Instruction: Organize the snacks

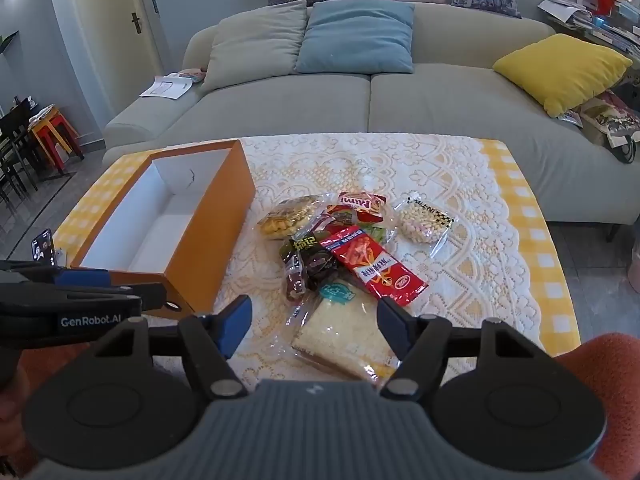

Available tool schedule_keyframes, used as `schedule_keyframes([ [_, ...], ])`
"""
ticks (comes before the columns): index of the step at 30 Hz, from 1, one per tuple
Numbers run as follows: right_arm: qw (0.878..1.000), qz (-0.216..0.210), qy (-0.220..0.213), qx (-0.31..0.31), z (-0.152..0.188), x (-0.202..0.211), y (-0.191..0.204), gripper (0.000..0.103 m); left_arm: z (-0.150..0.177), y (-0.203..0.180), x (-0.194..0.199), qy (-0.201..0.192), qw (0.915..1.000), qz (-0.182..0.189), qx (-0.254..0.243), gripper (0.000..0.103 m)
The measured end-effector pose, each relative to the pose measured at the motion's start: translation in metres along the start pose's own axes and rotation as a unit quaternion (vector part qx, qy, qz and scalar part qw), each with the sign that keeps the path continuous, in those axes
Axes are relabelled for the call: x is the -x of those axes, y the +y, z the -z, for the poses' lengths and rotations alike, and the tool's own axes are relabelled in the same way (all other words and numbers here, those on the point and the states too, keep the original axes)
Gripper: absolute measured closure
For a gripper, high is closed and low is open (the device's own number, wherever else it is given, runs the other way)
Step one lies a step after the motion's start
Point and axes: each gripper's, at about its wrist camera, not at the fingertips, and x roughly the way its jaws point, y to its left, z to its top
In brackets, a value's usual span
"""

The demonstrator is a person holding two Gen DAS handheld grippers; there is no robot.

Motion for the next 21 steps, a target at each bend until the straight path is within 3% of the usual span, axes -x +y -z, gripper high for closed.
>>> schedule_keyframes([
  [21, 1.0, -0.004, 0.011, 0.006, 0.002, -0.0062, 0.0038, 0.035, -0.0016, -0.0019, 0.0014, 0.002, 1.0, 0.004, 0.001, 0.027],
])
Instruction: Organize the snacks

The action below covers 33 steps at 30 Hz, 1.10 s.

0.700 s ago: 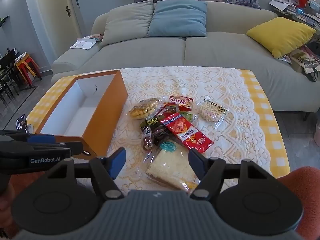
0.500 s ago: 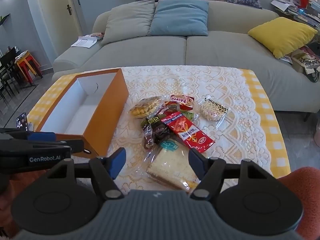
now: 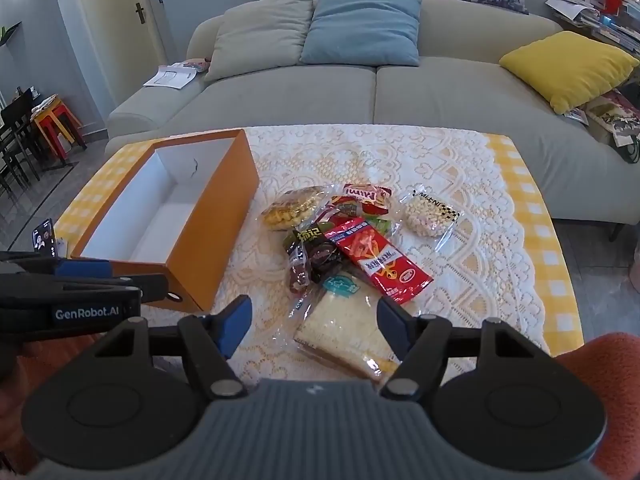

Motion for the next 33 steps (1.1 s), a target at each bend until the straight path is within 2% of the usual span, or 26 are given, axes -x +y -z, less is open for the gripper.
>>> schedule_keyframes([
  [33, 1.0, -0.003, 0.007, 0.002, -0.002, -0.0034, 0.002, 0.035, 0.0012, 0.001, -0.0036, 0.003, 1.0, 0.002, 0.003, 0.027],
])
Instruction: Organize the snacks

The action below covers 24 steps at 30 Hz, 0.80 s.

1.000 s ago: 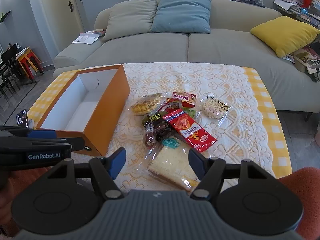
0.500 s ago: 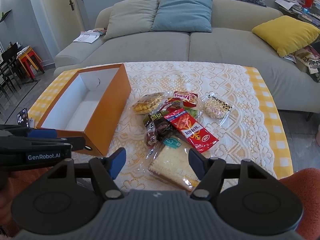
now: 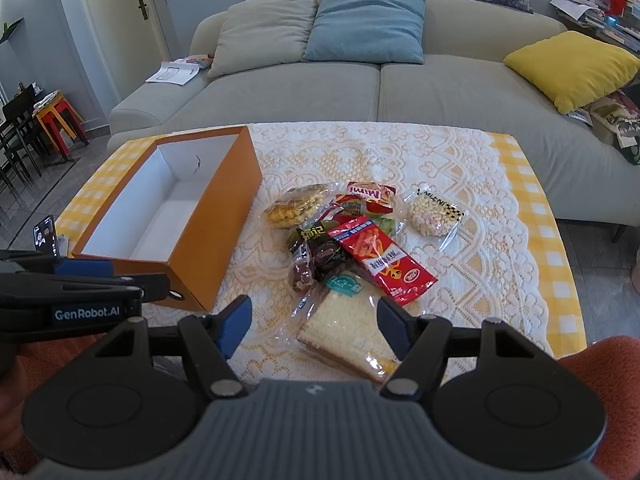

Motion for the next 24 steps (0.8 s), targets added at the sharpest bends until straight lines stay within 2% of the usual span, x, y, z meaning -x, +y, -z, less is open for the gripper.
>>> schedule_keyframes([
  [24, 1.0, 0.001, 0.002, 0.002, 0.0022, -0.0007, -0.0003, 0.035, -0.0009, 0.0005, 0.0003, 0.001, 1.0, 0.0, 0.0, 0.027],
])
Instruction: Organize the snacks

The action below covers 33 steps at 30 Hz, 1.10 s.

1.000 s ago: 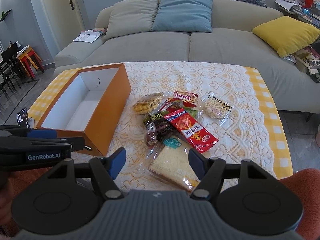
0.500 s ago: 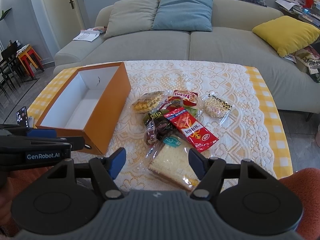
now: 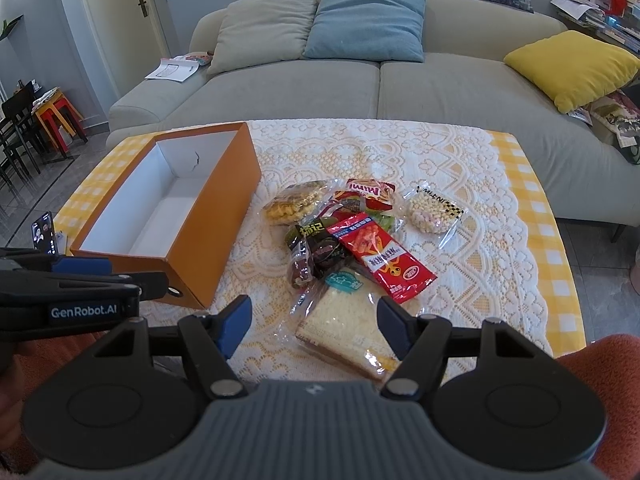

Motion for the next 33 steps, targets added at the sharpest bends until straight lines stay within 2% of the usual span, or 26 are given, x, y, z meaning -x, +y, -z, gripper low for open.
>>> schedule_keyframes([
  [16, 1.0, 0.003, 0.002, 0.002, 0.001, -0.003, -0.001, 0.035, 0.004, -0.003, -0.002, 0.002, 1.0, 0.005, 0.0, 0.027],
  [24, 1.0, -0.003, -0.003, 0.005, -0.001, -0.017, -0.025, 0.035, -0.005, -0.009, -0.016, 0.009, 0.9985, 0.051, -0.015, 0.026],
  [29, 1.0, 0.007, 0.023, 0.01, -0.005, -0.048, -0.05, 0.035, -0.015, -0.022, -0.038, 0.018, 0.9967, 0.072, -0.032, 0.026],
  [33, 0.998, 0.003, 0.039, 0.045, -0.009, -0.074, -0.059, 0.041, -0.027, -0.027, -0.06, 0.04, 0.9939, 0.101, -0.017, 0.026],
])
